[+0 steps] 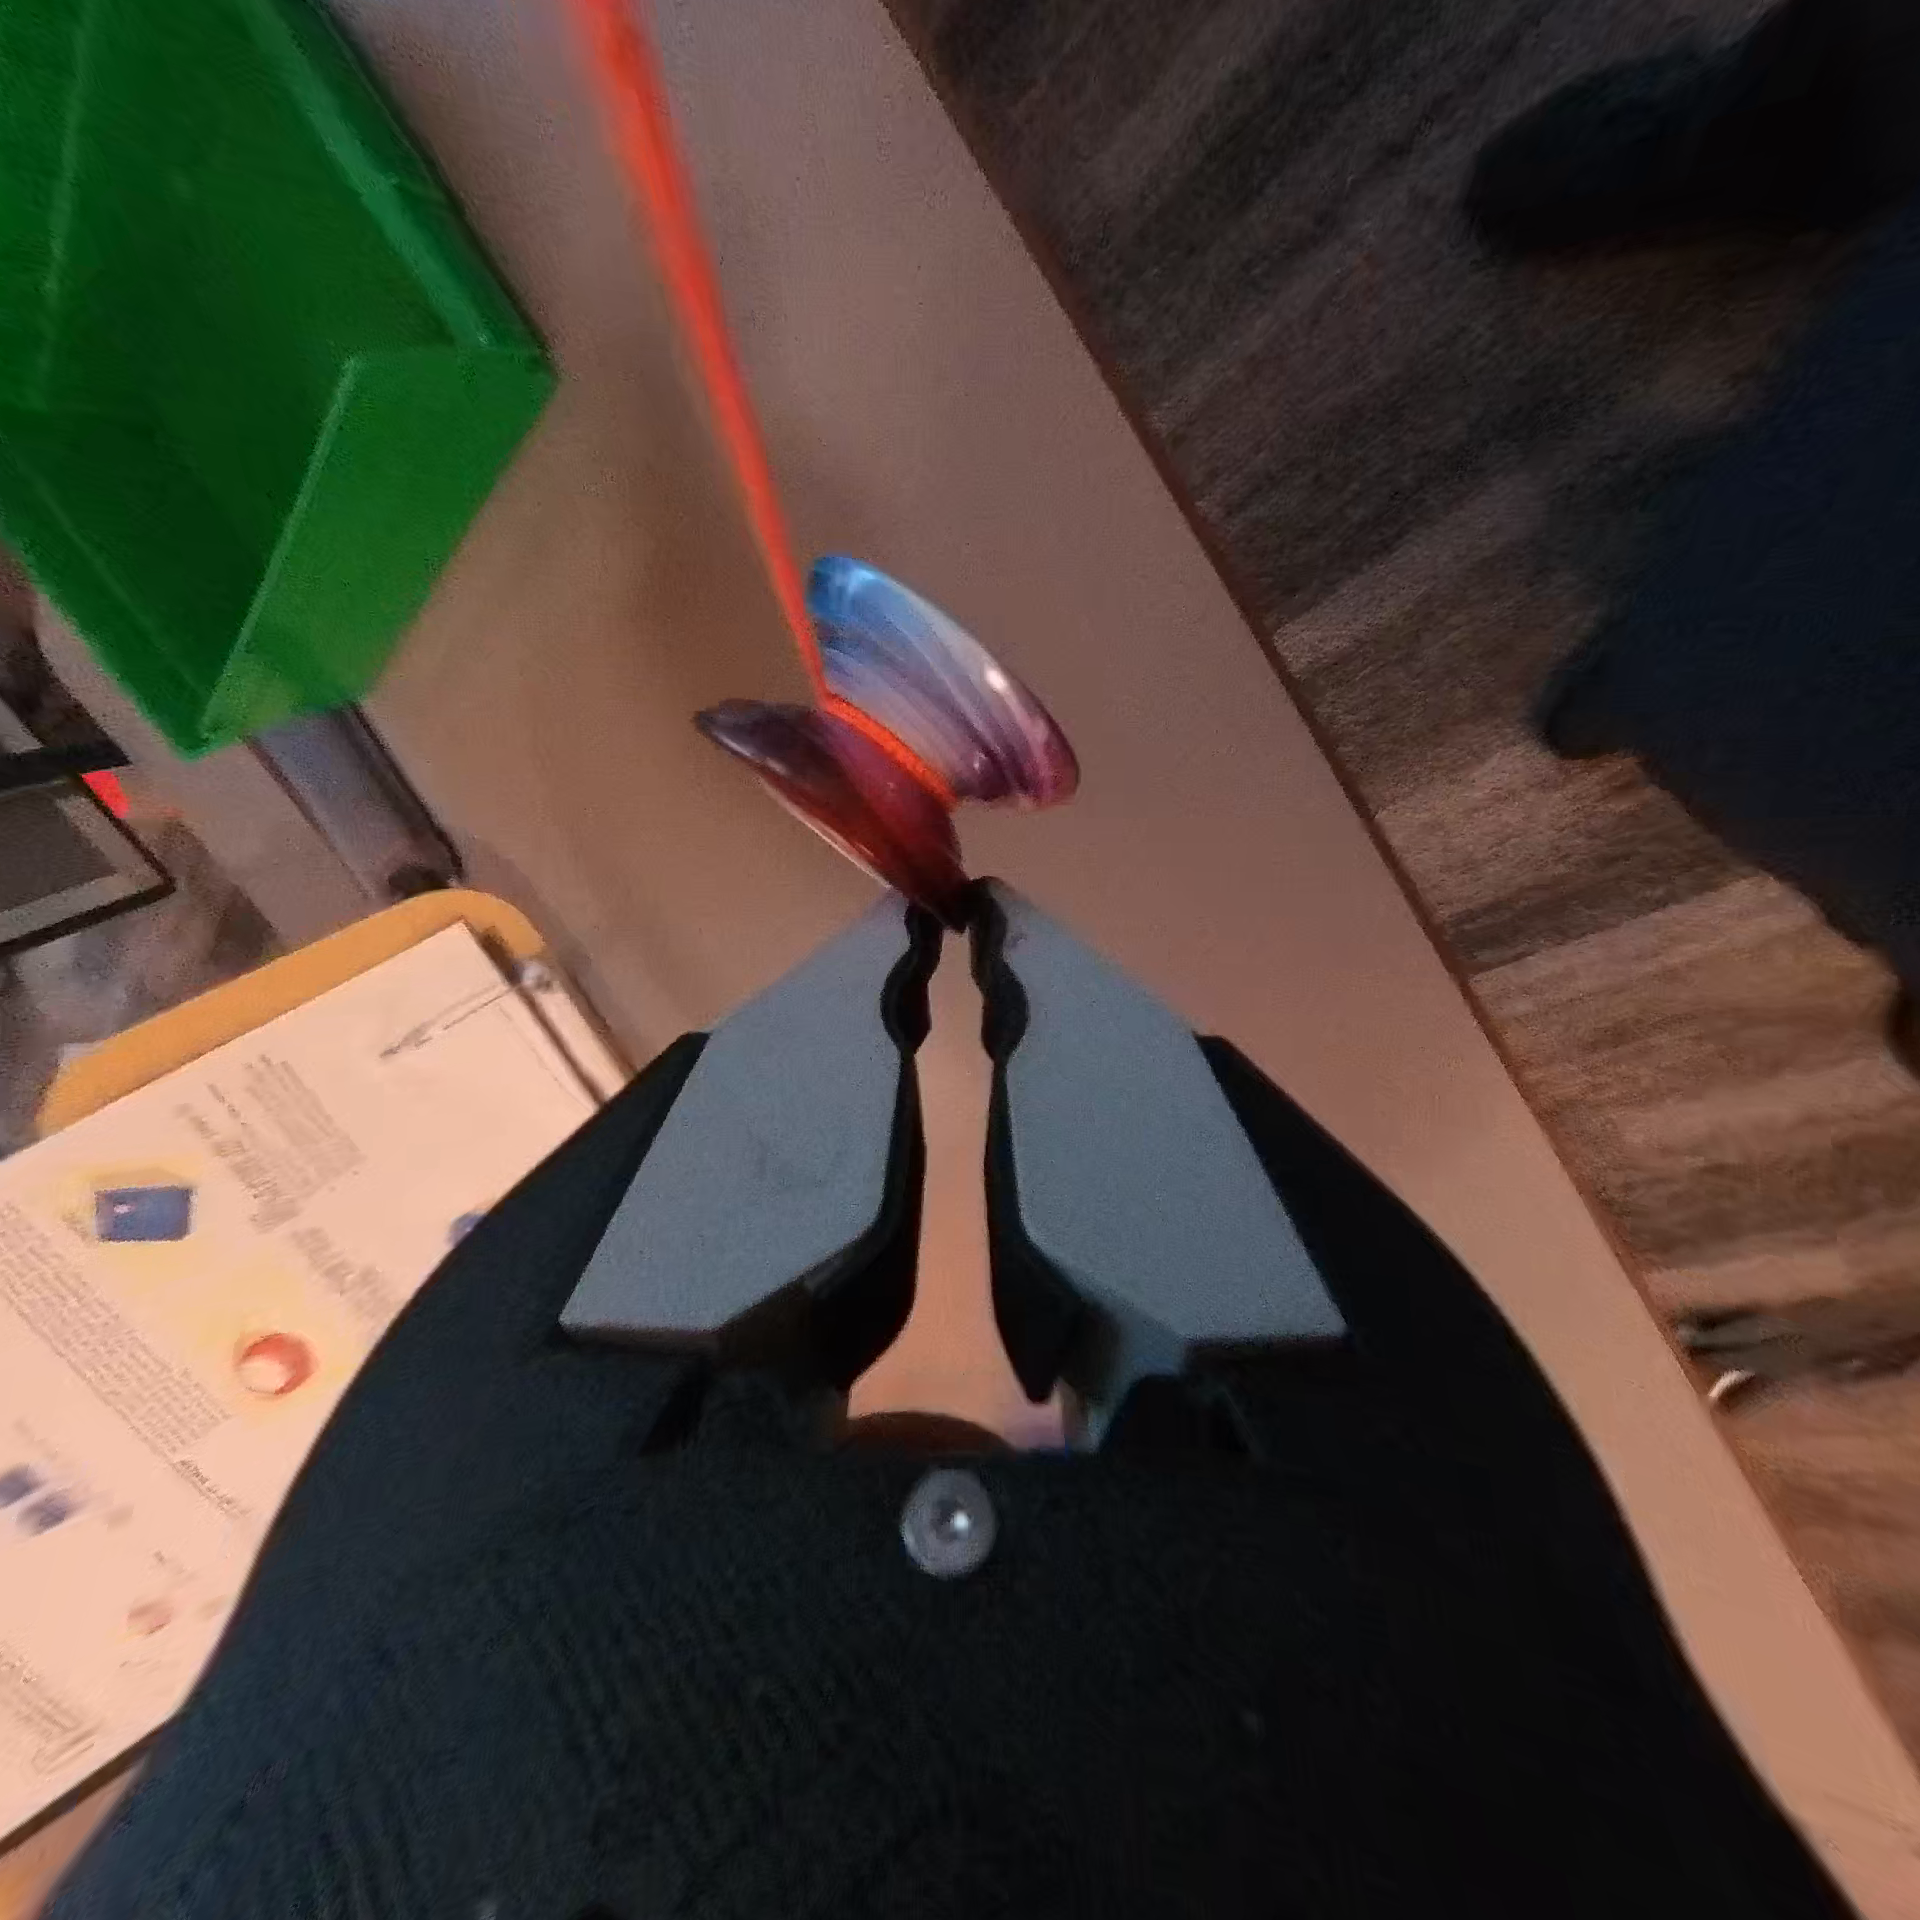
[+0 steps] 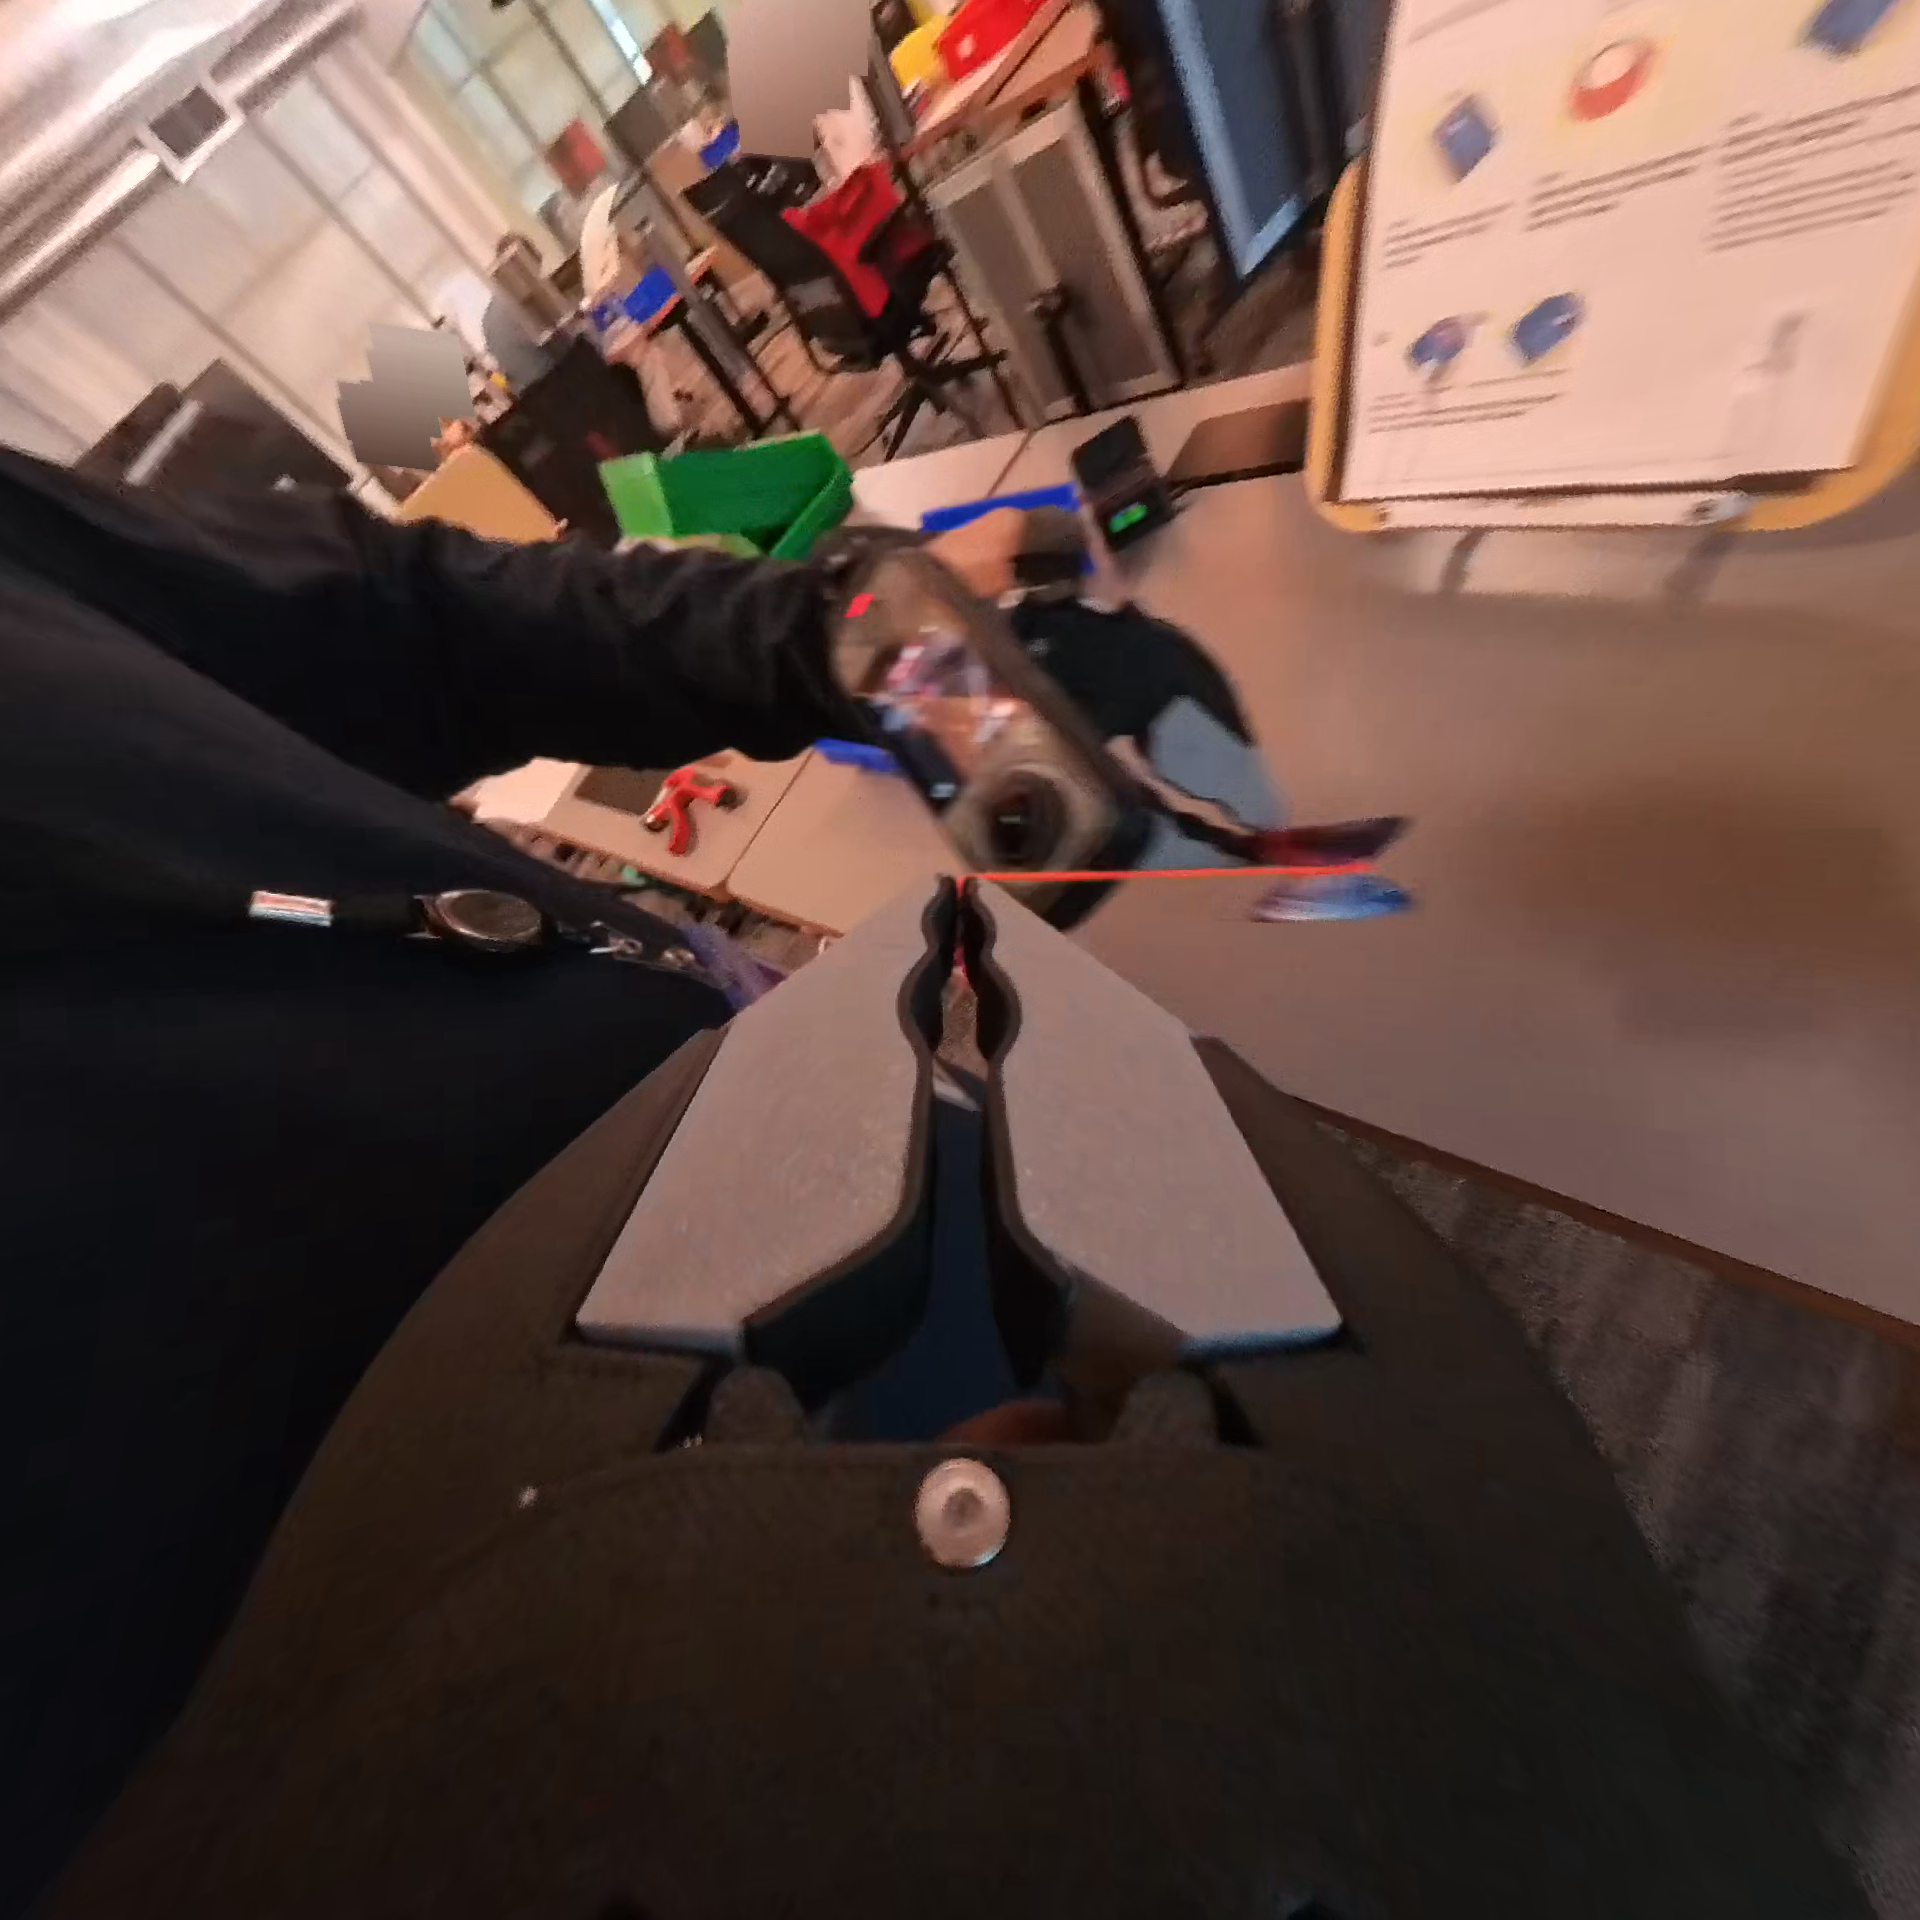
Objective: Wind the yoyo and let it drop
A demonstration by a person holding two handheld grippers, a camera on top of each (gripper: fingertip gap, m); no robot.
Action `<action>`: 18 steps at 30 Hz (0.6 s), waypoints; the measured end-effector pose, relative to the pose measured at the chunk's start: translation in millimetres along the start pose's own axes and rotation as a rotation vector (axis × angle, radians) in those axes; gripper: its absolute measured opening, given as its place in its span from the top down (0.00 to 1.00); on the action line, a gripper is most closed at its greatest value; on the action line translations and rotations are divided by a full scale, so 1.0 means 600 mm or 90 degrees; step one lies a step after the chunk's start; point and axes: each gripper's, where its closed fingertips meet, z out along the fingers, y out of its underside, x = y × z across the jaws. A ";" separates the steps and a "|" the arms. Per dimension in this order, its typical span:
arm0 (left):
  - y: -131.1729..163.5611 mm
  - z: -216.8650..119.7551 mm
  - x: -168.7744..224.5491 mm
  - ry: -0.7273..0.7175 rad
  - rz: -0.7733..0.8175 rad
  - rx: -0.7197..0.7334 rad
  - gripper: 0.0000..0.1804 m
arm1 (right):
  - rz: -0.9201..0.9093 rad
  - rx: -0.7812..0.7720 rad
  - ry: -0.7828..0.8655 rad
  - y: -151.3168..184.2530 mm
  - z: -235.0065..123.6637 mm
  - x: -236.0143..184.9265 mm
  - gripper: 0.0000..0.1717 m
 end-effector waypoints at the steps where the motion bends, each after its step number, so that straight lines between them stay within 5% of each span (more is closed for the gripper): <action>1: -0.013 0.009 0.001 0.027 -0.052 0.037 0.99 | -0.006 -0.014 -0.011 0.013 0.022 -0.009 1.00; 6: -0.094 -0.069 -0.062 0.249 -0.502 0.393 0.99 | 0.050 -0.042 -0.069 0.080 0.088 -0.022 1.00; 10: -0.104 -0.206 -0.122 0.442 -0.646 0.664 0.99 | 0.119 -0.033 -0.082 0.115 0.087 -0.005 1.00; 14: -0.095 -0.352 -0.081 0.693 -0.492 0.821 0.99 | 0.163 -0.014 -0.049 0.127 0.063 0.038 1.00; 18: -0.074 -0.359 0.039 0.742 -0.257 0.662 0.99 | 0.172 0.023 0.032 0.101 0.001 0.110 1.00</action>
